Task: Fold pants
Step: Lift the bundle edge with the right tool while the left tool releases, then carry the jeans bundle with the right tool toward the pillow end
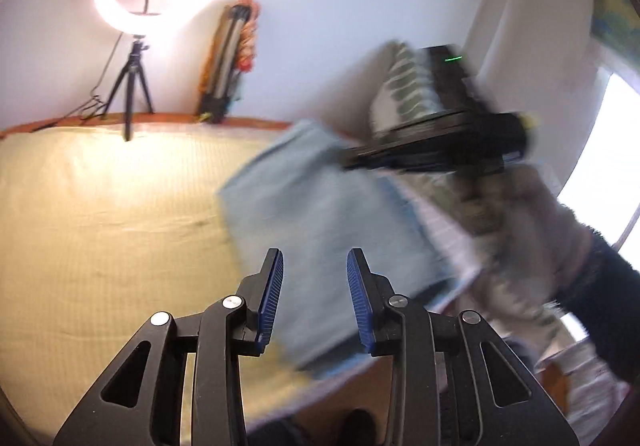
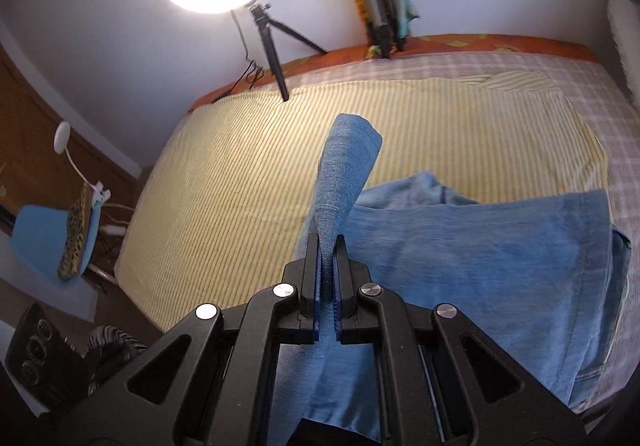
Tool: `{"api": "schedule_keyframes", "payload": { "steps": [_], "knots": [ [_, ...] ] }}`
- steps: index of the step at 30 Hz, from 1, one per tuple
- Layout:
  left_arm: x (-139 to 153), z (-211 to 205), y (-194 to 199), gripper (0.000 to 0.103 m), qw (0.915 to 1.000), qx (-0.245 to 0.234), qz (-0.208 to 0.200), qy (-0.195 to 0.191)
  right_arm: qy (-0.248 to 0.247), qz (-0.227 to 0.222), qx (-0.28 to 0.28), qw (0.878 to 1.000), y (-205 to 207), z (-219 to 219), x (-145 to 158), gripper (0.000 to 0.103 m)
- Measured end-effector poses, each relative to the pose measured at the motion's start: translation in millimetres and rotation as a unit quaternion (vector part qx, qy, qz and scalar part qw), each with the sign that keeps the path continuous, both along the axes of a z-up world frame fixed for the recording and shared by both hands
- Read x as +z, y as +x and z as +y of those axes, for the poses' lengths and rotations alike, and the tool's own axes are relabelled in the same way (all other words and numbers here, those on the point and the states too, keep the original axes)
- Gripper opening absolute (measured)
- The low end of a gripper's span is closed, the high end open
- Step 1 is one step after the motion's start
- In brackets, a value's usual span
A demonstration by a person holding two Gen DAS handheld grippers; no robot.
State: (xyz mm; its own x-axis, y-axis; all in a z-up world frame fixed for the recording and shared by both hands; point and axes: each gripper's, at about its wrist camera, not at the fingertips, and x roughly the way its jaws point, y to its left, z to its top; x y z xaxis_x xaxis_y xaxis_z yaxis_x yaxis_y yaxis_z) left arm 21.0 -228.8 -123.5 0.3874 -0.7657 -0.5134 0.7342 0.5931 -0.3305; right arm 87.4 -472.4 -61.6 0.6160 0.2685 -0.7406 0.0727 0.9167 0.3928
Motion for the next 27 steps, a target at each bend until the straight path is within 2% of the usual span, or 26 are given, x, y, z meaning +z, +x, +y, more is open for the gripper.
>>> {"api": "schedule_keyframes", "payload": {
  "steps": [4,7,18,21,27],
  "knots": [
    [-25.9,-27.1,18.5,0.031,0.9991,-0.001,0.020,0.036,-0.001,-0.008,-0.021,1.000,-17.5,-27.6,0.2,0.005],
    [-40.9,-54.1,18.9,0.031,0.9976,-0.026,0.031,0.056,-0.003,-0.011,-0.039,0.999,-28.6,-46.7,0.6,0.005],
    [-32.5,-111.2,4.9,0.031,0.9934,-0.084,-0.001,0.077,-0.023,-0.013,-0.114,0.993,-74.5,-130.0,-0.4,0.005],
    [-32.8,-131.4,-5.3,0.031,0.9897,-0.112,-0.013,0.088,-0.022,-0.005,-0.134,0.991,-82.0,-152.5,-9.8,0.005],
    [-38.0,-163.0,-22.4,0.031,0.9802,-0.153,-0.041,0.119,-0.023,0.000,-0.152,0.988,-94.8,-170.6,-23.2,0.005]
  ]
}}
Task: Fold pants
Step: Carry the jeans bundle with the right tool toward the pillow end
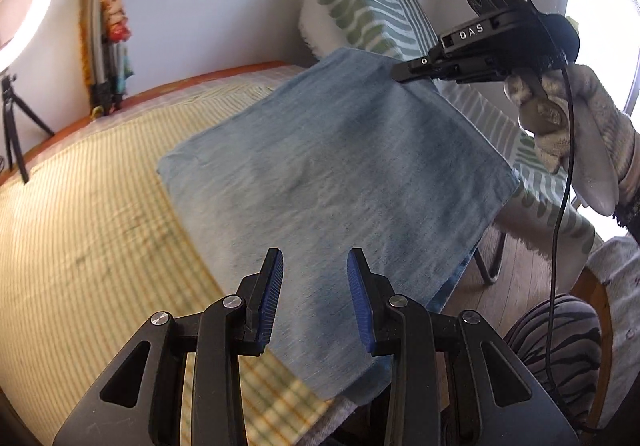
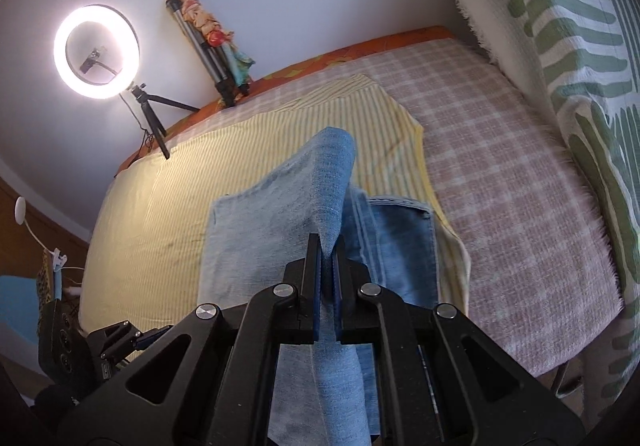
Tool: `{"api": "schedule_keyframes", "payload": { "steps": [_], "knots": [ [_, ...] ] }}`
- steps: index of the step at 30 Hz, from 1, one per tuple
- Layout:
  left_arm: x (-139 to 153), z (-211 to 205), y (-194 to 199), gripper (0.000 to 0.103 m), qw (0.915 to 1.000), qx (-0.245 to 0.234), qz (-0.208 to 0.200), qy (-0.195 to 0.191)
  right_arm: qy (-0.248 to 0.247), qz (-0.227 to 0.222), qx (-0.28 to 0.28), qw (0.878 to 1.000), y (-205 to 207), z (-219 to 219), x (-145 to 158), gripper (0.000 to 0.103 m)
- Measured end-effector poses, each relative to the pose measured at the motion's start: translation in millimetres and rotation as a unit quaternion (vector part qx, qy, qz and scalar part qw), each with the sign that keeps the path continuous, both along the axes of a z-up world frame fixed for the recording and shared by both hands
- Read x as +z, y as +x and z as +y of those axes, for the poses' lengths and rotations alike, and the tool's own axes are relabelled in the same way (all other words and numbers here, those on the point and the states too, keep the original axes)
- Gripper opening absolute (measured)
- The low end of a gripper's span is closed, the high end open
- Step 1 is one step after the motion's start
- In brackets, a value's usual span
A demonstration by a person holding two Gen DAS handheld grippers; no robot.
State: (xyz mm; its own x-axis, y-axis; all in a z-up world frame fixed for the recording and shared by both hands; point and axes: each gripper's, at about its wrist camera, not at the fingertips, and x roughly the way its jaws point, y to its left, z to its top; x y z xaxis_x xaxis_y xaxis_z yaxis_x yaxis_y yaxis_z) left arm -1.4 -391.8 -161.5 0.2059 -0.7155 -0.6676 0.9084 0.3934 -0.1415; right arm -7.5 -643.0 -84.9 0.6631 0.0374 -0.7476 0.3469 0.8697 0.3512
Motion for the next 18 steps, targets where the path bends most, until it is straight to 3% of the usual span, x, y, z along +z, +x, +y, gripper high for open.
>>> {"api": "schedule_keyframes", "payload": {
  "steps": [6,18],
  "knots": [
    [-20.5,-16.8,4.6,0.031,0.9993,-0.010,0.020,0.030,0.008,0.014,-0.017,1.000,-11.4,-20.7,-28.7,0.004],
    [-30.3,-31.9,-7.5,0.032,0.9980,0.000,-0.010,0.062,-0.007,0.043,-0.019,0.999,5.4,-37.7,-79.0,0.004]
  ]
}}
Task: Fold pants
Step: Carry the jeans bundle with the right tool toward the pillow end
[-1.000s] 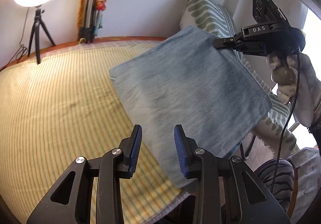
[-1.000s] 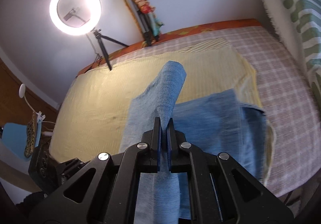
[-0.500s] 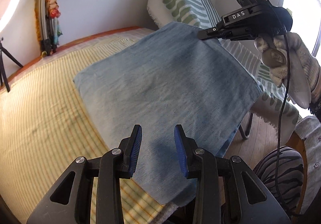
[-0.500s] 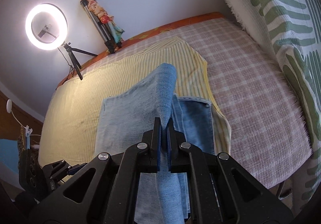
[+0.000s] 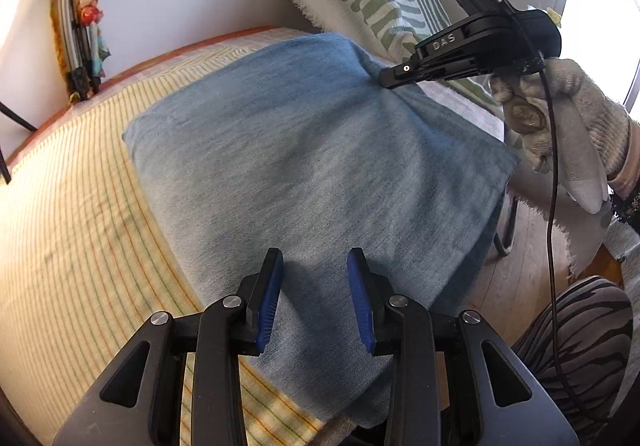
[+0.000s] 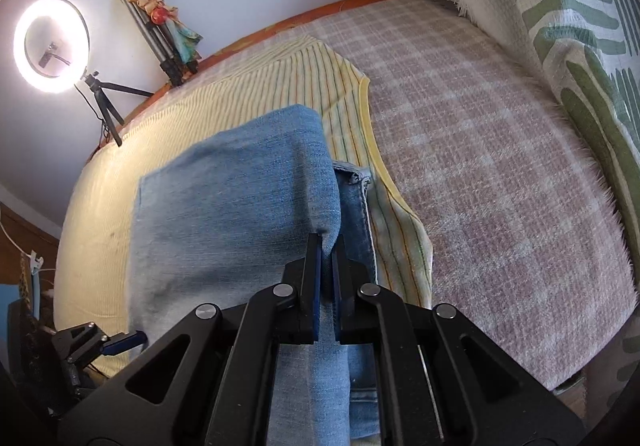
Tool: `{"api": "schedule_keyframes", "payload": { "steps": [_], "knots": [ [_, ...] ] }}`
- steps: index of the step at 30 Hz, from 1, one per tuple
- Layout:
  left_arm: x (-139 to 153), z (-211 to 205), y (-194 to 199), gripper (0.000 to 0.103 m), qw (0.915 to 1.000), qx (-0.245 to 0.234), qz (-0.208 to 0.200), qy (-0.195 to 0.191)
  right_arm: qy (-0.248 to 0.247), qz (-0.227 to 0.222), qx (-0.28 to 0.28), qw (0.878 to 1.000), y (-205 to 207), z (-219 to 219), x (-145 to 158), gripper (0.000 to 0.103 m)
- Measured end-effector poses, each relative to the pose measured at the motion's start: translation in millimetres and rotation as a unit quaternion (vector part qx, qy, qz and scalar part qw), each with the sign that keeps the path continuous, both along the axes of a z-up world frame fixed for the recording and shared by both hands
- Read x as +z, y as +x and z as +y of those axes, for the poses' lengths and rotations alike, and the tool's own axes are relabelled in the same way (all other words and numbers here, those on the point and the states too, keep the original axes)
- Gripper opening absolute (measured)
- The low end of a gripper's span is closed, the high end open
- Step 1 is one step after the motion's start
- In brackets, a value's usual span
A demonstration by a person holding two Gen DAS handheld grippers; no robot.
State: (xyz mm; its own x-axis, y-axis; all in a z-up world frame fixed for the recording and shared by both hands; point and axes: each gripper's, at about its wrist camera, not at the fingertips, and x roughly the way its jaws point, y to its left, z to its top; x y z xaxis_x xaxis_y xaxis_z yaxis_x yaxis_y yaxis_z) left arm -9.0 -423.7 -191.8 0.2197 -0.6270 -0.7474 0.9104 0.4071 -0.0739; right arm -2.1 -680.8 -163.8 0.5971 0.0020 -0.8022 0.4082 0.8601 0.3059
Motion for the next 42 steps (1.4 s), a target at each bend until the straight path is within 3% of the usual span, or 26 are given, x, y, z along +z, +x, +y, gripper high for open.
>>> {"api": "schedule_keyframes", "payload": {
  "steps": [7,15,21,22,26,28,29,30,31,32,33,35,38,42],
  "knots": [
    [0.0,-2.7,-0.2,0.032,1.0000,0.004,0.000,0.004,-0.020,0.009,0.003,1.000,3.0,3.6,-14.0,0.004],
    [-0.4,-3.3,-0.1,0.032,1.0000,0.007,0.002,0.002,-0.029,0.007,-0.002,1.000,1.7,4.1,-5.4,0.004],
    [0.7,-0.6,1.6,0.031,0.9999,0.009,0.009,-0.001,-0.064,0.011,-0.010,0.998,-17.1,11.9,16.9,0.012],
    [1.8,0.7,1.6,0.031,0.9993,0.036,0.008,-0.003,-0.075,0.007,-0.008,0.997,-25.3,15.8,24.4,0.012],
    [7.7,11.2,-5.2,0.031,0.9992,0.030,0.018,-0.018,-0.059,-0.011,0.035,0.998,-51.2,36.2,39.3,0.012],
    [11.6,19.6,-7.9,0.031,0.9987,0.036,0.022,-0.028,-0.076,0.000,0.050,0.996,-58.5,49.7,40.0,0.012],
    [13.1,23.8,-6.6,0.032,0.9981,0.042,0.031,-0.034,-0.084,0.002,0.052,0.995,-60.2,53.1,39.9,0.014],
    [14.5,28.5,-3.6,0.035,0.9970,0.050,0.044,-0.040,-0.084,0.003,0.051,0.995,-61.4,54.1,38.7,0.025],
    [15.7,33.4,1.0,0.046,0.9958,0.059,0.055,-0.044,-0.080,0.000,0.047,0.996,-62.0,52.8,37.0,0.033],
    [16.7,37.1,4.6,0.050,0.9948,0.068,0.059,-0.047,-0.075,-0.006,0.044,0.996,-62.2,50.6,34.6,0.049],
    [17.8,42.8,10.8,0.050,0.9934,0.079,0.064,-0.054,-0.072,-0.009,0.043,0.996,-60.7,49.8,31.9,0.055],
    [17.6,48.6,21.9,0.050,0.9913,0.095,0.073,-0.055,-0.054,-0.006,0.053,0.997,-55.6,44.5,21.6,0.056],
    [12.3,53.9,47.2,0.051,0.9835,0.119,0.122,-0.060,0.004,-0.011,0.061,0.998,-49.4,28.6,3.9,0.056],
    [5.4,49.6,66.3,0.051,0.9775,0.127,0.157,-0.062,0.087,-0.019,0.040,0.995,-46.7,0.2,-18.2,0.056]
  ]
}}
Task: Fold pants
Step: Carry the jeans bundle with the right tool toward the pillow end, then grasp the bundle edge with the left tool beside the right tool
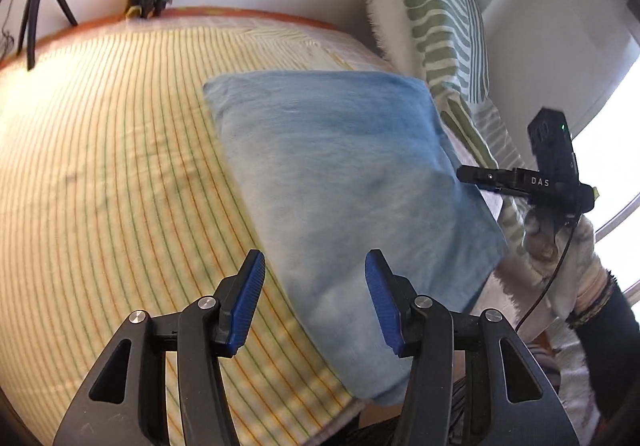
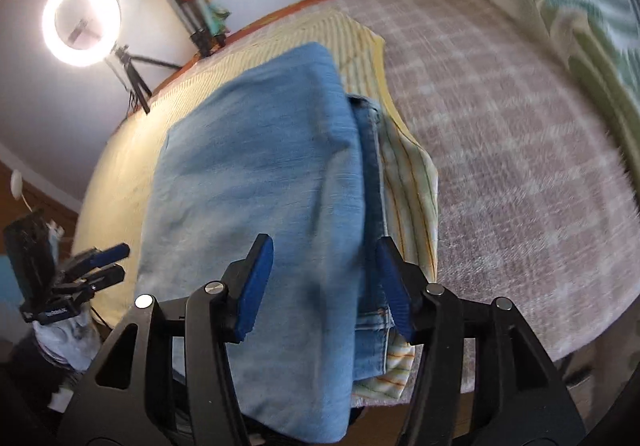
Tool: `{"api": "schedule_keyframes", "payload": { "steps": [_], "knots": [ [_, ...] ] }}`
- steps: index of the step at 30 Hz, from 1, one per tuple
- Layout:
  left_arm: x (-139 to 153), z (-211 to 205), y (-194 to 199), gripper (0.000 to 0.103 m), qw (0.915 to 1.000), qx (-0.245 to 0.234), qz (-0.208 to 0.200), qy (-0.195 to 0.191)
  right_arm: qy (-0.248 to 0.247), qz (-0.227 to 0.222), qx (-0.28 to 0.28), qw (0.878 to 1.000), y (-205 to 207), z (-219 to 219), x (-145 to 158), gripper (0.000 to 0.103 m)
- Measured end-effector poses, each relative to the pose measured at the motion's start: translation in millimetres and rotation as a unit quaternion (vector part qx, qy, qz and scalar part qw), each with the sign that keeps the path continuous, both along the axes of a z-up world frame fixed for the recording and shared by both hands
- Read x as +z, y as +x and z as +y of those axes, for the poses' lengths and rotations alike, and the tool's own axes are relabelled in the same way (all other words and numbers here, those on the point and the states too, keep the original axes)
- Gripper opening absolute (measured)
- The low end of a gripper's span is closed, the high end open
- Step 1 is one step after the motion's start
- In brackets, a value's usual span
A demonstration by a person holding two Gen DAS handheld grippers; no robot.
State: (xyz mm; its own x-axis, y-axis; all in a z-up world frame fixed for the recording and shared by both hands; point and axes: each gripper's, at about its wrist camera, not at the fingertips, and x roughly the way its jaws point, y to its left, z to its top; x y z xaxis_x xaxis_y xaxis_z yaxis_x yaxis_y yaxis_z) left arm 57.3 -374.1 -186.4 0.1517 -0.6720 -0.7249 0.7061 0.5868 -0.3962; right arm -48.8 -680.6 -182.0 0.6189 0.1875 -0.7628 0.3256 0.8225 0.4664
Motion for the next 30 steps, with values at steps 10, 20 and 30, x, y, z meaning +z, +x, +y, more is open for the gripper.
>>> {"api": "schedule_keyframes", "payload": {
  "steps": [10,20,30],
  "knots": [
    [-17.1,-25.9,20.8,0.051,0.9992,-0.006,0.033,0.022,0.098,-0.011,0.011,0.995,2.2,-31.9,-33.7,0.059],
    [-17.7,-45.1,36.3,0.050,0.9991,-0.005,0.031,0.027,0.142,-0.079,0.082,0.983,0.4,-38.1,-31.3,0.049],
    [-20.4,-55.2,46.1,0.056,0.9991,0.012,0.030,0.027,0.144,-0.087,0.091,0.982,20.7,-30.7,-44.6,0.042]
  ]
}}
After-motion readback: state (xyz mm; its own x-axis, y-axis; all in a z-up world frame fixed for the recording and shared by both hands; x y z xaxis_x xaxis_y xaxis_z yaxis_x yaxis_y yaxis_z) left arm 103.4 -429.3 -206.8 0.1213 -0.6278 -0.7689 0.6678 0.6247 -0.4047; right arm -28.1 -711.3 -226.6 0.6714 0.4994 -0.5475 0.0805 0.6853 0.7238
